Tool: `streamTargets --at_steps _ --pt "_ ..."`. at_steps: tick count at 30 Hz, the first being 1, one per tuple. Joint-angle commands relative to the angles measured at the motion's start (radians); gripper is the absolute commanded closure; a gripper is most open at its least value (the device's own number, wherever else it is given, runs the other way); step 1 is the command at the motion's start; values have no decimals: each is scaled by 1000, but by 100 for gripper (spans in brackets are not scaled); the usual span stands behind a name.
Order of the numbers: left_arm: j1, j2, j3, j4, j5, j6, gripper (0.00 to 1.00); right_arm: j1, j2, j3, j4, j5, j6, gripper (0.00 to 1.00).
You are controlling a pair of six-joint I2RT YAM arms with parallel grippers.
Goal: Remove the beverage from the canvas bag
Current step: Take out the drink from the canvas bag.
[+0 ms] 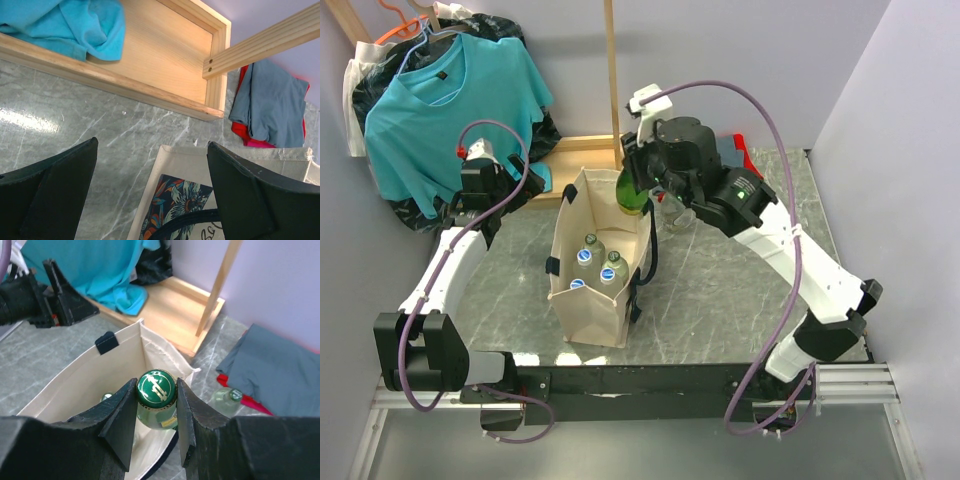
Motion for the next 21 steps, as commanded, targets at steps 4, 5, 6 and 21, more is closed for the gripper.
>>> streamTargets --at_steps 4,5,6,21 --pt "-8 -20 8 33 6 -7 3 6 -97 61 211 144 -40 100" --pt "-8 -24 8 33 9 -7 4 6 -102 55 217 154 -44 100" --pt "-10 -22 6 33 9 -7 3 6 -105 50 220 170 -46 100" --pt "-11 -19 6 35 9 -7 4 -80 -153 -17 221 234 -1 100"
